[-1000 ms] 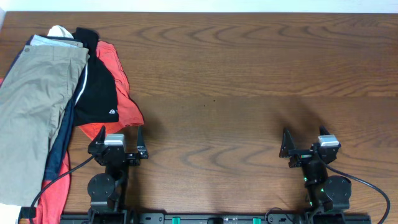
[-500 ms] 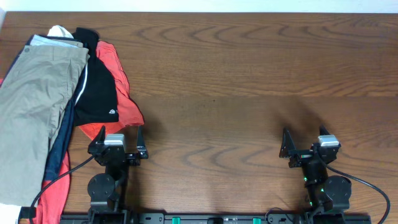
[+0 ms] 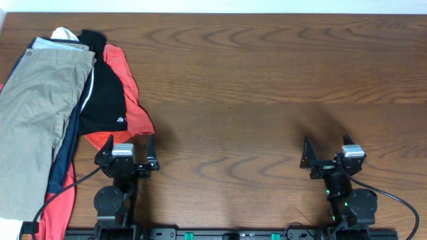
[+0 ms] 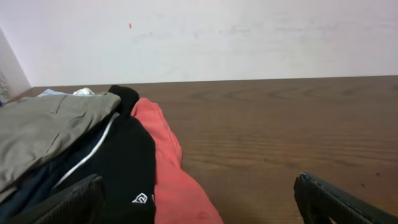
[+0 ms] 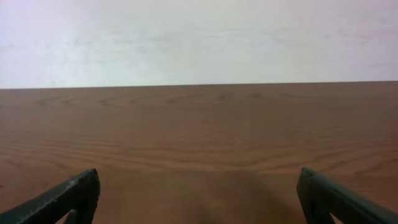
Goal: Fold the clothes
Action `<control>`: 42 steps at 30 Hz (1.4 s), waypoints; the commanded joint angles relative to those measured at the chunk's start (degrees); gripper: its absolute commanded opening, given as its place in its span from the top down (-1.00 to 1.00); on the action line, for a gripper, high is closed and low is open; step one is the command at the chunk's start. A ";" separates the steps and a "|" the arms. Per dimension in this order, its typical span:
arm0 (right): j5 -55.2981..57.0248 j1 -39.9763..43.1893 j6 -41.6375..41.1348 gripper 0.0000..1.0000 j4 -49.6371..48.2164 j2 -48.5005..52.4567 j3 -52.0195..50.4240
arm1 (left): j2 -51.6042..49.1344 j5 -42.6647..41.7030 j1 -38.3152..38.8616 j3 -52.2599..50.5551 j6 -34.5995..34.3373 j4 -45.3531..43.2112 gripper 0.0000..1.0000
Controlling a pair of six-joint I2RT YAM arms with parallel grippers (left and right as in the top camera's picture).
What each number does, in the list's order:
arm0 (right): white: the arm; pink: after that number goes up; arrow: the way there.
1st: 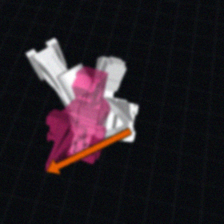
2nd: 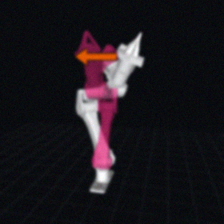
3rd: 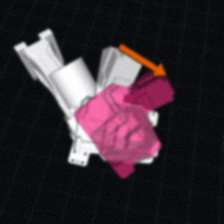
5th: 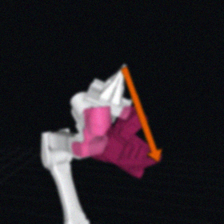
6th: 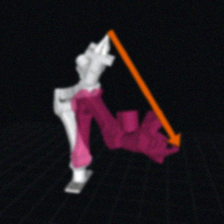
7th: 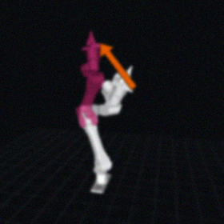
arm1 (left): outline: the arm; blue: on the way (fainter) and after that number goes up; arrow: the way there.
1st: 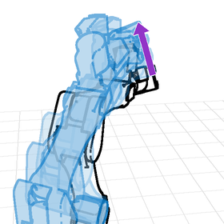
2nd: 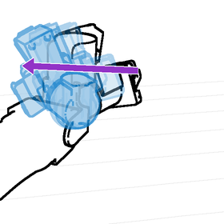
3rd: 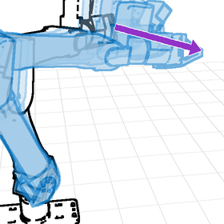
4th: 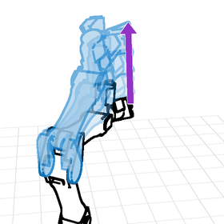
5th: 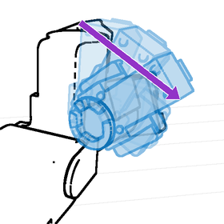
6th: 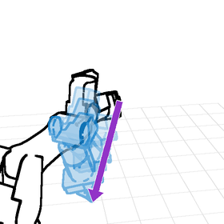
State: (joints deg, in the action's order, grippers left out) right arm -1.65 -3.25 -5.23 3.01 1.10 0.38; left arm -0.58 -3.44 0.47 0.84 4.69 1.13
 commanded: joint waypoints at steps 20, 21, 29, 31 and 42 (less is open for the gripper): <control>2.23 0.61 7.28 -0.98 -9.70 5.97 7.39 | -23.39 -6.14 -0.31 22.25 -1.84 5.77 -0.95; 2.21 0.63 7.65 -0.99 -9.70 7.76 8.68 | -26.49 -6.16 -0.31 24.48 -1.84 5.95 -0.95; -0.52 0.61 10.56 -0.98 -9.70 28.44 21.46 | -47.43 -5.99 -0.44 43.76 -1.70 15.28 -0.95; -0.50 0.63 10.71 -0.98 -9.68 35.39 25.68 | -51.89 -5.99 -1.22 49.27 -1.73 20.00 -0.95; -7.50 0.63 12.68 -0.98 -3.34 74.79 53.13 | -74.99 -6.01 -12.00 78.38 -1.70 44.98 -0.95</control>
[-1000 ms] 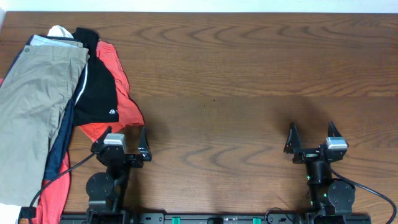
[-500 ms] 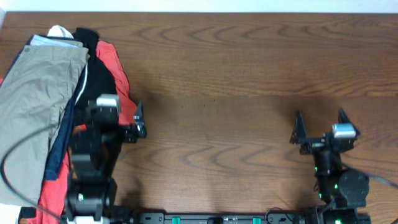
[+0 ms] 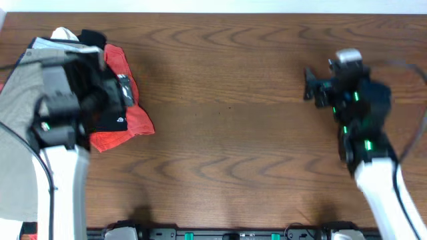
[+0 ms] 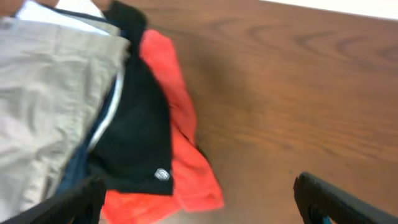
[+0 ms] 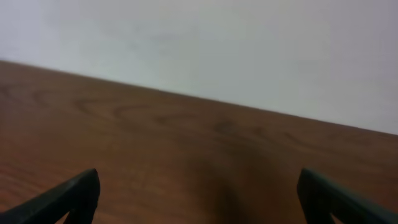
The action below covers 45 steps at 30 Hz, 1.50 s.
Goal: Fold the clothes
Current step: 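Reach the left gripper into the clothes pile and grasp the khaki shorts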
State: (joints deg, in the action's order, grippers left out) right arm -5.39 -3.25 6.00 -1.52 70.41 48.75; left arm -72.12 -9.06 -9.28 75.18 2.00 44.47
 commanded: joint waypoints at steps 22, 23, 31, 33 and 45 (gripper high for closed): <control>-13.14 0.44 -2.56 -0.61 10.82 18.40 8.83 | -16.48 1.25 -21.05 4.87 16.13 1.03 -0.96; -13.14 0.28 -3.91 -0.61 11.13 18.40 8.83 | -17.44 1.40 -22.10 4.87 16.17 0.74 -0.96; -19.63 0.17 -6.58 -0.45 11.61 18.38 8.85 | -28.72 0.81 -27.74 4.87 16.13 -0.79 -0.97; -19.61 0.17 -7.65 -0.45 11.63 18.38 8.85 | -31.10 -1.42 -27.71 4.87 16.15 -1.33 -0.98; -19.43 0.22 -8.90 -0.40 11.63 18.38 8.85 | -37.75 -3.58 -27.39 4.87 16.15 -2.36 -0.55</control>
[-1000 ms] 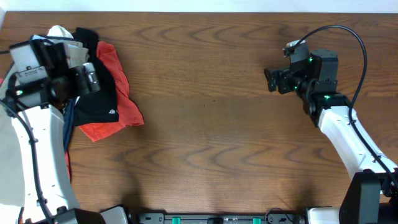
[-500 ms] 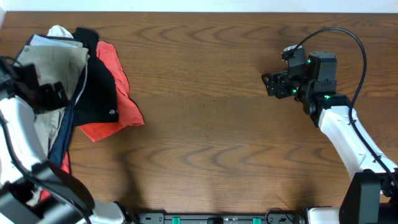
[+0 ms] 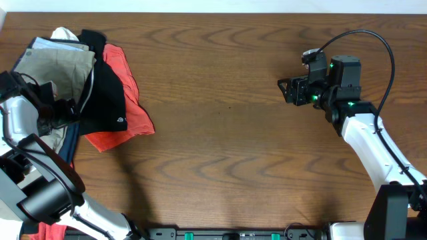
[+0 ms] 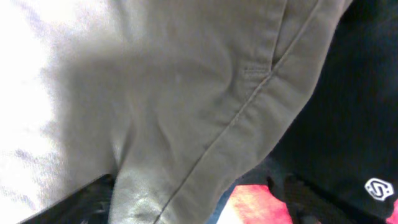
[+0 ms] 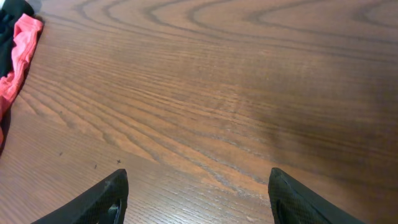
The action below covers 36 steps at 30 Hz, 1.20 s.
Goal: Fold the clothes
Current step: 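Reach the left gripper into the clothes pile and grasp the khaki shorts, then pull the khaki shorts with the left gripper onto the open table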
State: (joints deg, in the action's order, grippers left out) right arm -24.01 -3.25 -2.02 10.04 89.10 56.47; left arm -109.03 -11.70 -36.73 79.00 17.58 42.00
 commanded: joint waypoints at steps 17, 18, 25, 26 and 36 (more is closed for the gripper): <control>0.24 0.24 -0.70 -0.40 0.94 -0.31 1.11 | -0.57 -0.98 0.13 1.07 -2.54 -5.38 0.81; 0.24 0.24 -0.70 -0.39 0.98 -0.31 1.11 | -0.57 -0.96 0.17 1.09 -2.71 -5.55 0.87; 0.76 0.24 -0.70 -0.37 0.87 -0.31 1.11 | 4.13 -0.96 1.77 1.86 -3.96 -5.46 0.88; 1.22 0.24 -0.72 -0.36 0.87 -0.31 1.14 | 5.75 -0.96 2.27 2.23 -3.96 -5.27 0.87; 1.38 2.89 -5.44 -0.24 -5.49 -2.56 1.29 | 23.45 -6.78 15.93 3.91 -7.41 -1.46 0.88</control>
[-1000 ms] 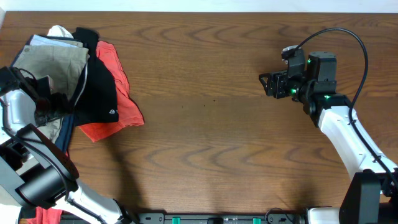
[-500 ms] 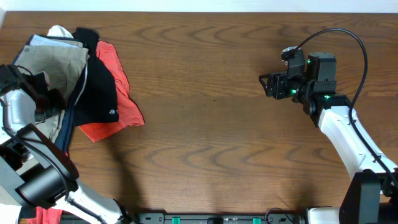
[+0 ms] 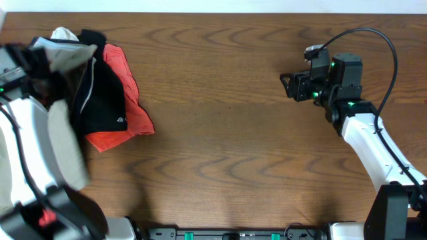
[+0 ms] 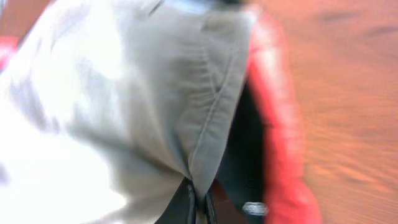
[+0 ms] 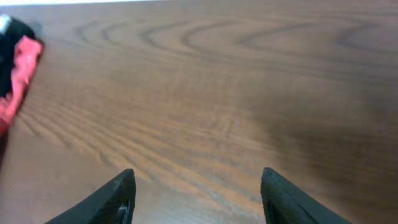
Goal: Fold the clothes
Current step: 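Pull the khaki shorts with the left gripper onto the open table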
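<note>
At the table's left end lies the clothes pile: a black garment (image 3: 101,93) on a red one (image 3: 130,107), with something white (image 3: 63,33) at the back. My left gripper (image 4: 198,202) is shut on a fold of the khaki trousers (image 4: 155,93). The khaki trousers (image 3: 65,137) show blurred and raised over the pile's left side in the overhead view. The black garment's logo (image 4: 252,208) and the red cloth (image 4: 280,124) lie under them. My right gripper (image 3: 288,87) hovers open over bare wood at the right, facing left, fingers (image 5: 118,199) wide apart.
The wooden table (image 3: 227,133) stretches between the pile and the right arm. The right arm's cable (image 3: 373,40) loops above it. A bit of the red garment (image 5: 15,81) shows far left in the right wrist view. The table's left edge runs beside the pile.
My left gripper was open, pressed down onto the khaki trousers; now it is shut on a fold of them and the cloth is lifted and blurred. The right gripper has barely shifted.
Both arms sat open at the table's front edge, the pile untouched. Then the left arm was over the pile and the right arm out above the far right. Then the left gripper was down on the khaki trousers, and now it holds them raised.
</note>
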Action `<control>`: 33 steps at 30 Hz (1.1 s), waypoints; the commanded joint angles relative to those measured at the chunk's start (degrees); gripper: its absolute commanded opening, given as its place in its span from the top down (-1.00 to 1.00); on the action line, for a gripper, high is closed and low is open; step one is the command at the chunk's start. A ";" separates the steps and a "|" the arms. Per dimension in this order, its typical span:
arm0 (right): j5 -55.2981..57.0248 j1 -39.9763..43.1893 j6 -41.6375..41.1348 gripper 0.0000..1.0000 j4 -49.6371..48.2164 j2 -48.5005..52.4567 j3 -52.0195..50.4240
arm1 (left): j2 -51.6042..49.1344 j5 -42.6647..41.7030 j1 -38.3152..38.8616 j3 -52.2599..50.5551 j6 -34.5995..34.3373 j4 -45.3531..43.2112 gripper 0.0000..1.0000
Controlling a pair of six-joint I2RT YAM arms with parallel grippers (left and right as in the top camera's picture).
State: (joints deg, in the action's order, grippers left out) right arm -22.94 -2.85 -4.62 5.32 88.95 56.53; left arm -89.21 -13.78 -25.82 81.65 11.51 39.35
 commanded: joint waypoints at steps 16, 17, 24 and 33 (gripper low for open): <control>-1.75 20.41 -3.04 -0.17 8.15 -21.22 1.22 | -9.22 -5.29 49.40 1.20 -9.46 -18.14 0.88; -1.73 21.07 -2.99 -0.17 9.16 -21.59 1.22 | -11.23 -5.29 51.34 1.20 -10.47 -20.59 0.87; -1.75 24.81 -1.99 -0.18 15.21 -21.97 1.22 | -23.58 -5.27 63.21 1.22 -16.98 -39.39 0.88; -1.77 26.32 -1.97 -0.28 16.46 -21.97 1.22 | -24.15 -5.09 65.24 13.07 -15.93 -37.05 0.75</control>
State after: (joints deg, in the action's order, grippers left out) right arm -24.23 22.83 -7.03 21.67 67.33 57.06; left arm -115.22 -18.26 40.97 87.37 -4.32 1.17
